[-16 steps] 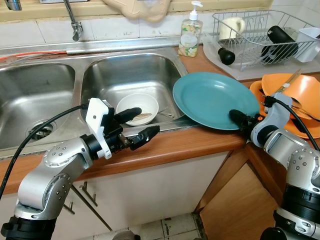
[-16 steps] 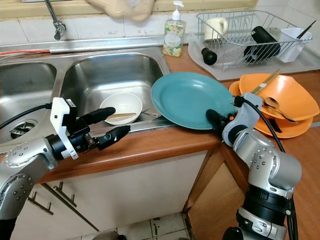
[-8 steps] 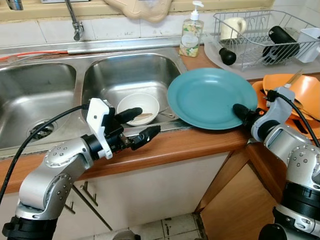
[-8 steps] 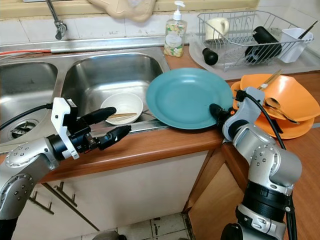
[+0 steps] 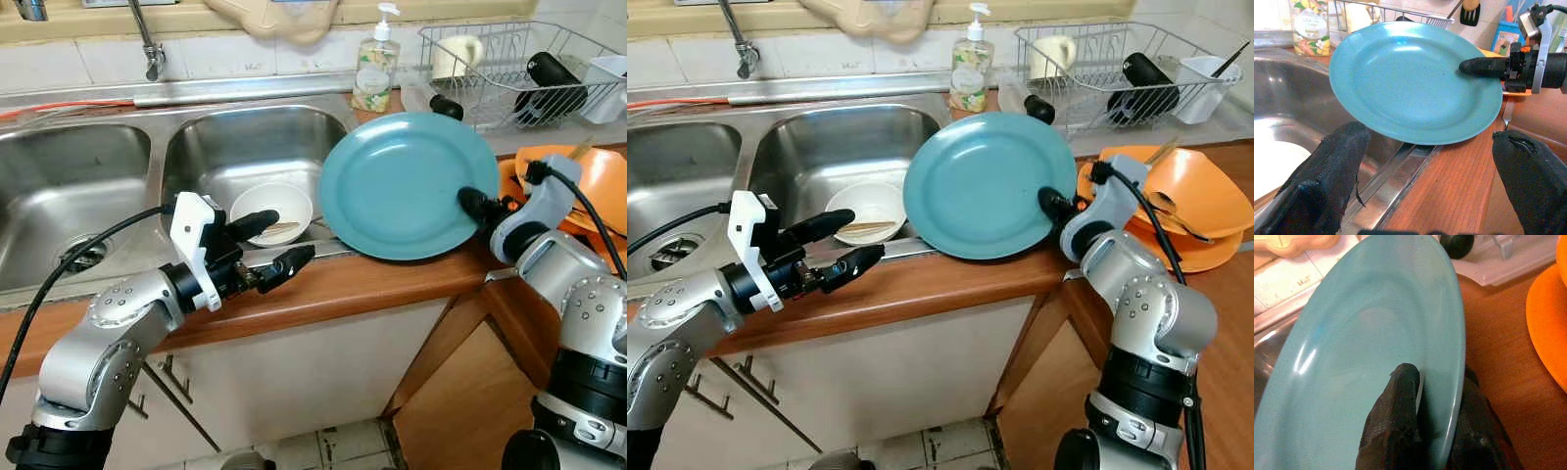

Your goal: Kitchen organization

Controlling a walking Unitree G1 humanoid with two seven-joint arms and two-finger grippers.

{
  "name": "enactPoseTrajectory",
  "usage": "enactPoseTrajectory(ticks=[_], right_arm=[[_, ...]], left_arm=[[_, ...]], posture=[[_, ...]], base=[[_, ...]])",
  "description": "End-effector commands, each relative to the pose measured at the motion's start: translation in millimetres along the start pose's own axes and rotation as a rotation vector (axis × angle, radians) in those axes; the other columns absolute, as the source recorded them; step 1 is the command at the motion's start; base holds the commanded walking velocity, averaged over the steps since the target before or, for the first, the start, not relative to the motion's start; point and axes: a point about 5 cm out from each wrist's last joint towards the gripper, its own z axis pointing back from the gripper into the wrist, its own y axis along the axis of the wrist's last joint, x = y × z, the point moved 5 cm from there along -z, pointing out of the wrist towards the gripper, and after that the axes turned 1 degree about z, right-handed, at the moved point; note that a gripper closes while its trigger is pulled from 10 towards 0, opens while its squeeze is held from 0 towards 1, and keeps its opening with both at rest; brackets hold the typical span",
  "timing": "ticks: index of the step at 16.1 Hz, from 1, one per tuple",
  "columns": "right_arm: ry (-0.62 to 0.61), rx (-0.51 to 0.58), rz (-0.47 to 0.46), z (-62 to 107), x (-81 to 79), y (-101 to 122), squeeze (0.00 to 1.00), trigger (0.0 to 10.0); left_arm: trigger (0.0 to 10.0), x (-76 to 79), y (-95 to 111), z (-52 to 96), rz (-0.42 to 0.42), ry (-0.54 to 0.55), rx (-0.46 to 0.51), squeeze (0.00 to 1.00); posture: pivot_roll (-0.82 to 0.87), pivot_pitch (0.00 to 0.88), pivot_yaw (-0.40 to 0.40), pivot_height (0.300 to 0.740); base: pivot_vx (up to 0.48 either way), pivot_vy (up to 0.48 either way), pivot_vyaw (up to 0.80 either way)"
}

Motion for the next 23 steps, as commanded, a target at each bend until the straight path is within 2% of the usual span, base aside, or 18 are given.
enactPoseTrajectory(ticks=[1,4,8,11,14,16,17,20,21,22,23], right_arm=[[-0.051,-0.041,0.007,0.4,9.1,-9,0.0,0.0],[-0.048,-0.02,0.001,0.1,7.8,-4,0.0,0.0],[0.003,0.039,-0.009,0.5,-1.7,8,0.0,0.0],[0.095,0.12,-0.065,2.7,-17.6,24,0.0,0.0],[0.137,0.163,-0.091,3.8,-24.6,32,0.0,0.0],[0.21,0.208,-0.128,6.4,-36.5,41,0.0,0.0],[0.254,0.231,-0.15,8.1,-43.5,45,0.0,0.0],[0.36,0.265,-0.186,12.2,-60.0,49,0.0,0.0],[0.429,0.273,-0.186,16.1,-71.7,50,0.0,0.0],[0.49,0.276,-0.19,20.3,-81.9,51,0.0,0.0],[0.561,0.275,-0.195,25.5,-92.9,50,0.0,0.0]], left_arm=[[10.0,-1.0,2,-1.2,-0.015,0.008,0.001,0.0],[10.0,-2.2,2,-1.2,-0.017,0.016,0.001,0.0],[10.0,-5.2,3,-0.6,-0.019,0.032,0.006,0.0],[10.0,-7.4,4,-0.2,-0.015,0.043,0.013,0.0],[10.0,-12.2,8,0.5,-0.008,0.069,0.033,0.0],[10.0,-22.2,14,1.4,0.038,0.122,0.076,0.0],[10.0,-28.3,19,1.8,0.067,0.152,0.111,1.0],[10.0,-36.7,25,3.3,0.11,0.187,0.164,1.0],[10.0,-38.5,27,4.2,0.17,0.19,0.201,0.31],[10.0,-39.5,29,5.1,0.23,0.189,0.233,0.0],[10.0,-40.6,29,6.1,0.287,0.189,0.26,0.0]], posture=[[-0.03,0.0,0.025,0.74],[-0.03,0.0,0.026,0.74],[-0.03,0.0,0.028,0.74],[-0.02,0.0,0.028,0.74],[-0.02,0.0,0.029,0.74],[-0.02,0.0,0.03,0.74],[-0.02,0.0,0.031,0.74],[-0.01,0.0,0.035,0.74],[-0.01,0.0,0.035,0.74],[-0.01,0.0,0.033,0.74],[-0.01,0.0,0.029,0.74]], base=[[0.0,0.0,0.0],[0.0,0.0,0.0],[0.0,0.0,0.0],[0.0,0.0,0.0],[0.0,0.0,0.0],[0.0,0.0,0.0],[0.0,0.0,0.0],[0.0,0.0,0.0],[0.0,0.0,0.0],[0.0,0.0,0.0],[0.0,0.0,0.0]])
